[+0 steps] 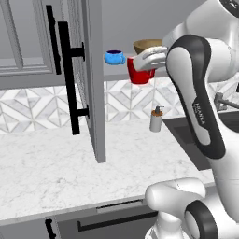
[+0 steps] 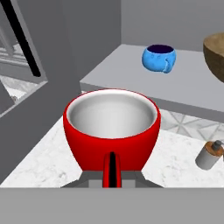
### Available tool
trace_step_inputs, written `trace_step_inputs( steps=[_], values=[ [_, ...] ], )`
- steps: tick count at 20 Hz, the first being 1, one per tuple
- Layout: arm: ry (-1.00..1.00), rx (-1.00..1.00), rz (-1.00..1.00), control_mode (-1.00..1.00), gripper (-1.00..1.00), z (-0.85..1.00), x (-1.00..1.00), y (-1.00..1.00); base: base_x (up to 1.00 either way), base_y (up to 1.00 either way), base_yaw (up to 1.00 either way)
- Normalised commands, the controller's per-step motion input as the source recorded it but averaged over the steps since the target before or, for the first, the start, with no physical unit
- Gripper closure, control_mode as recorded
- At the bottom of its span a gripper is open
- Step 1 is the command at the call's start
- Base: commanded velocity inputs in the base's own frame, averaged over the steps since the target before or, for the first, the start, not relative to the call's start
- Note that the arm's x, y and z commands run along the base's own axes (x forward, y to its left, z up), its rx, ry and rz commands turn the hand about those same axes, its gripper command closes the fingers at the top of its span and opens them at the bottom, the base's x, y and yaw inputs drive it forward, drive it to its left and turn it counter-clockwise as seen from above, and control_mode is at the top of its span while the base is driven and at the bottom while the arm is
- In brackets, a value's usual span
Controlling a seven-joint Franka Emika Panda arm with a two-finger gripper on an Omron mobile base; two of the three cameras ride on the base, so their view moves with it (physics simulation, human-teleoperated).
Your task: Gather all objects into one cabinet and sort the glasses and bowls to opposite sides.
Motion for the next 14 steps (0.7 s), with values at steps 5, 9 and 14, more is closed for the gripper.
trace_step_inputs(
  steps=[5, 9, 14],
  values=[
    [0.0, 0.03, 0.0, -1.0, 1.0, 0.04, 0.6, 0.2, 0.0, 0.0, 0.0],
    [0.0, 0.0, 0.0, -1.0, 1.0, -0.03, 0.58, 0.19, 0.0, 0.0, 0.0],
    [-0.06, 0.0, 0.0, -1.0, 1.0, -0.13, 0.43, 0.15, 0.0, 0.0, 0.0]
  ],
)
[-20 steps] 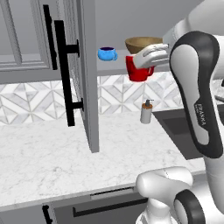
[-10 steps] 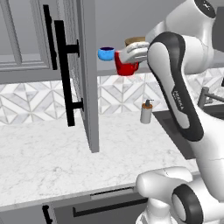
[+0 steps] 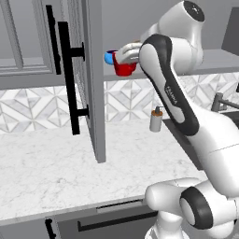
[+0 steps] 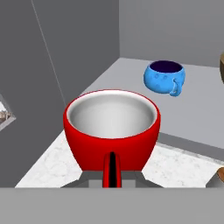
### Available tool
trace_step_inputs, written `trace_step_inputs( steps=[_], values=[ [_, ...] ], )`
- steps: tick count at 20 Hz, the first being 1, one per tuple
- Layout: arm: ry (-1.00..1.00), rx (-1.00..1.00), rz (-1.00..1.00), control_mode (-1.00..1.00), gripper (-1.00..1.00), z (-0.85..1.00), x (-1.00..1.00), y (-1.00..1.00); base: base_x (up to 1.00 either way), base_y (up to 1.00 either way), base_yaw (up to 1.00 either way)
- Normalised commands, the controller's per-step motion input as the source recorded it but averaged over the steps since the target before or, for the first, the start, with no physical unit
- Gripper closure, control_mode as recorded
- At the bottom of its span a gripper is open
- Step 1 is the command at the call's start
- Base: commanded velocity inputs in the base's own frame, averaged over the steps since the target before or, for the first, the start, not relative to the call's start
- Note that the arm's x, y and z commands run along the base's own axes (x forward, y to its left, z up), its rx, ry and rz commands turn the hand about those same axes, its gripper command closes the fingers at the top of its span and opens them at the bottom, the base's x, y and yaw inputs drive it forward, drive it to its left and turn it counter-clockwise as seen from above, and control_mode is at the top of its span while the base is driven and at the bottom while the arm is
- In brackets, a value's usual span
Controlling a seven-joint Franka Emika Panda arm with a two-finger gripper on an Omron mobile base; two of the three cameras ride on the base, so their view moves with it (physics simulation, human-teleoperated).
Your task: Gather all objects into one cabinet and sort the glasses and bowls to opposite sides.
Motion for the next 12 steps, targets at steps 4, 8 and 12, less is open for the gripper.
trace_step_inputs(
  steps=[4, 8, 12],
  values=[
    [-0.07, 0.0, 0.0, -1.0, 1.0, -0.17, 0.25, 0.01, 0.0, 0.0, 0.0],
    [-0.06, 0.0, 0.0, -1.0, 1.0, -0.24, 0.32, 0.0, 0.0, 0.0, 0.0],
    [-0.01, 0.01, 0.0, -1.0, 1.0, -0.03, 0.36, 0.01, 0.0, 0.0, 0.0]
  ],
)
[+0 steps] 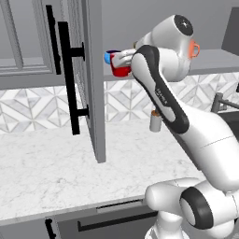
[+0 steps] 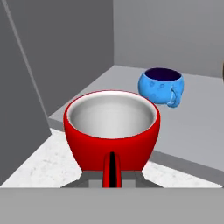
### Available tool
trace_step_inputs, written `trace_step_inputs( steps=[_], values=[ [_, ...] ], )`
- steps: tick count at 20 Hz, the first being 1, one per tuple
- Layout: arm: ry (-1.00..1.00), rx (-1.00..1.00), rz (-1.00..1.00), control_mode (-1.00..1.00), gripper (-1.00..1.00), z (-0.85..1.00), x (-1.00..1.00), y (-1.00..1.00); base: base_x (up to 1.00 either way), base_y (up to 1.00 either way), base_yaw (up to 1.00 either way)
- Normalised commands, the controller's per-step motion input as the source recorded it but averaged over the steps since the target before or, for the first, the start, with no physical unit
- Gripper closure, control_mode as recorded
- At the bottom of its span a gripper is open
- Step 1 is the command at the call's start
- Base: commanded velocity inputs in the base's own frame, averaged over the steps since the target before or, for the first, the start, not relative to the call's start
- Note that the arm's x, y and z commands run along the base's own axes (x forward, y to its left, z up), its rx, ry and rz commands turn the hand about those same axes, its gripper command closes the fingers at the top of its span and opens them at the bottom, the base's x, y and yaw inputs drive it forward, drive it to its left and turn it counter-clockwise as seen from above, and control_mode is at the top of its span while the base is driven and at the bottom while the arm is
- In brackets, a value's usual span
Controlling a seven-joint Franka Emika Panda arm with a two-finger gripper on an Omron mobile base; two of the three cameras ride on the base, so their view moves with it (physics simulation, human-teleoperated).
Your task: Gather all objects into one cabinet and sort the glasses and bowls to opposite sides.
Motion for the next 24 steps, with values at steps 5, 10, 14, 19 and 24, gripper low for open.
trace_step_inputs(
  steps=[5, 10, 14, 19, 24],
  values=[
    [0.0, 0.0, 0.0, -1.0, 1.0, 0.0, 0.39, 0.1, 0.0, 0.0, 0.0],
    [0.0, 0.0, 0.0, -1.0, 1.0, 0.0, 0.4, 0.19, 0.0, 0.0, 0.0],
    [0.0, 0.0, 0.0, -1.0, 1.0, 0.0, 0.44, 0.2, 0.0, 0.0, 0.0],
    [0.0, 0.0, 0.0, -1.0, 1.0, 0.0, 0.47, 0.24, 0.0, 0.0, 0.0],
    [0.0, 0.0, 0.0, -1.0, 1.0, 0.0, 0.42, 0.23, 0.0, 0.0, 0.0]
  ],
)
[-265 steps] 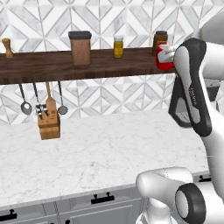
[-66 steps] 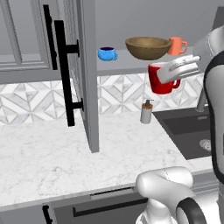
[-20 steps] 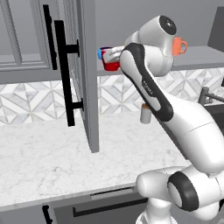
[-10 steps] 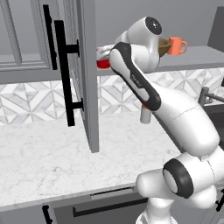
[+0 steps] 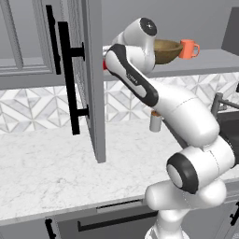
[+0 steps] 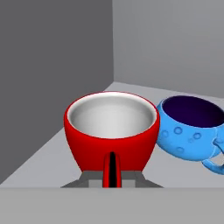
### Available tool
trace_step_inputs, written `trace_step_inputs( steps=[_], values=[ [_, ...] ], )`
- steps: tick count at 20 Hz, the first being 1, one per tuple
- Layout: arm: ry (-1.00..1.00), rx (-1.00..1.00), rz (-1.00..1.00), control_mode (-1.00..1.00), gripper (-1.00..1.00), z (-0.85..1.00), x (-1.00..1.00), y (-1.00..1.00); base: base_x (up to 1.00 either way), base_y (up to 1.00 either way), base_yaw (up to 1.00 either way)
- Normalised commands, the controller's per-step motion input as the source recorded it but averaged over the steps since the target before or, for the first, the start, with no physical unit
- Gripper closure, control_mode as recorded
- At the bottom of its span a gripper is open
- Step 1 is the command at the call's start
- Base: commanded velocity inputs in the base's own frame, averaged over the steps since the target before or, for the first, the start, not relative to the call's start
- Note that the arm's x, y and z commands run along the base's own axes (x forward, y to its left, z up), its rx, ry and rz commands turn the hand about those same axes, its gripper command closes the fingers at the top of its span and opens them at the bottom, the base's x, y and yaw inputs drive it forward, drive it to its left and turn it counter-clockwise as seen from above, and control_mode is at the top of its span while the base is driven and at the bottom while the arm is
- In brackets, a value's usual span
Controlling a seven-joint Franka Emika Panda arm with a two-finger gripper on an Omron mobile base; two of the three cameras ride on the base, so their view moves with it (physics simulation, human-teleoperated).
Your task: Gather all objects into one cabinet and sort the glasses and bowls to opposite sides.
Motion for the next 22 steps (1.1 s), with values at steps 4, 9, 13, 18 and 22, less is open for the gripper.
trace_step_inputs(
  steps=[4, 9, 13, 18, 22],
  values=[
    [0.0, 0.0, 0.0, -1.0, 1.0, -0.02, 0.4, 0.07, 0.0, 0.0, 0.0],
    [0.0, 0.0, 0.0, -1.0, 1.0, -0.08, 0.28, 0.03, 0.0, 0.0, 0.0],
    [0.0, 0.0, 0.0, -1.0, 1.0, -0.14, 0.22, 0.05, 0.0, 0.0, 0.0],
    [0.0, 0.0, 0.0, -1.0, 1.0, -0.29, 0.1, 0.08, 0.0, 0.0, 0.0],
    [0.0, 0.0, 0.0, -1.0, 1.0, -0.33, 0.05, 0.02, 0.0, 0.0, 0.0]
  ],
)
